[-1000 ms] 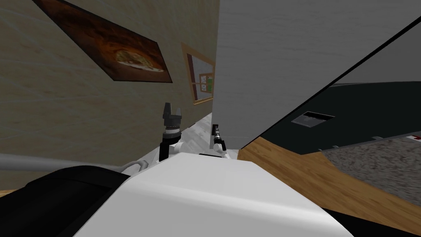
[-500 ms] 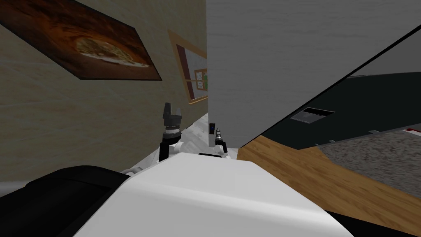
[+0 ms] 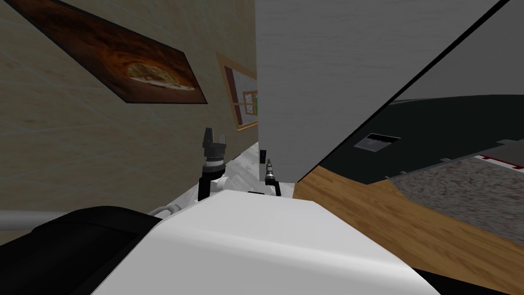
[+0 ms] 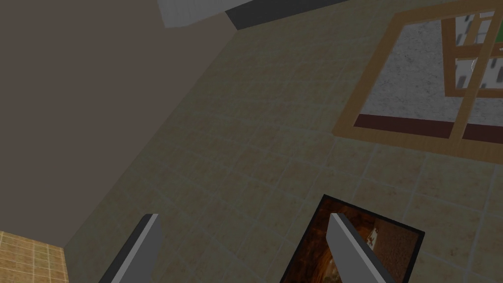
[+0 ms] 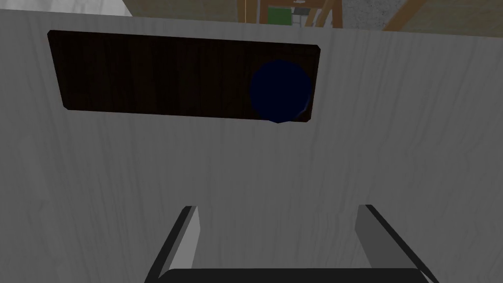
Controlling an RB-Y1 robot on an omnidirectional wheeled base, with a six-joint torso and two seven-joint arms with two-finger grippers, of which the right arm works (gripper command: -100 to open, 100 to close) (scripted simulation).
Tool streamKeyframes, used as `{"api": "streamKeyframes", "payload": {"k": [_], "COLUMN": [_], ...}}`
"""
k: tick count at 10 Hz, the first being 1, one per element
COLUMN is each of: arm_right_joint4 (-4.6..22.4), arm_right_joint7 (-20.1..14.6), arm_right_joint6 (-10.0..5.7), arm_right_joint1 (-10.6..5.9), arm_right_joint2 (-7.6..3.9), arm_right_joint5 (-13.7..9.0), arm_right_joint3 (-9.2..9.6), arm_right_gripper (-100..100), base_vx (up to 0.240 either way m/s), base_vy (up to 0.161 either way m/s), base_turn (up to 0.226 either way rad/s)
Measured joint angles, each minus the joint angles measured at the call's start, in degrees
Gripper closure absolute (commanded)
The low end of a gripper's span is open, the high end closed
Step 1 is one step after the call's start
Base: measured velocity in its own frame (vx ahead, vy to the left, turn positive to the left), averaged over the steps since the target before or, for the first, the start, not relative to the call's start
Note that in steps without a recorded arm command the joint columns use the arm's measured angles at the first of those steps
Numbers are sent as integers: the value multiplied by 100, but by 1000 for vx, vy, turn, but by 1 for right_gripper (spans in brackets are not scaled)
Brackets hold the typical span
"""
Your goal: Push the door open
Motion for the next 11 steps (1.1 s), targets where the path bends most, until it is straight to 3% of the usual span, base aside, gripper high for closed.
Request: {"api": "streamKeyframes", "payload": {"k": [3,5,6,8,10,11], "arm_right_joint4": [-121,-332,-341,-248,-259,-250], "arm_right_joint7": [173,342,358,311,313,307], "arm_right_joint6": [-290,-407,-427,-413,-339,-303], "arm_right_joint1": [200,397,408,351,324,307], "arm_right_joint2": [153,276,286,124,37,51], "arm_right_joint5": [-104,-183,-185,-146,-138,-123], "arm_right_joint3": [369,576,593,542,455,409], "arm_right_gripper": [-100,-100,-100,-100,-100,-100], "base_vx": [-80,-48,96,195,259,279], "base_vy": [2,31,-23,-8,35,62], "base_turn": [-3,-5,11,9,1,9]}}
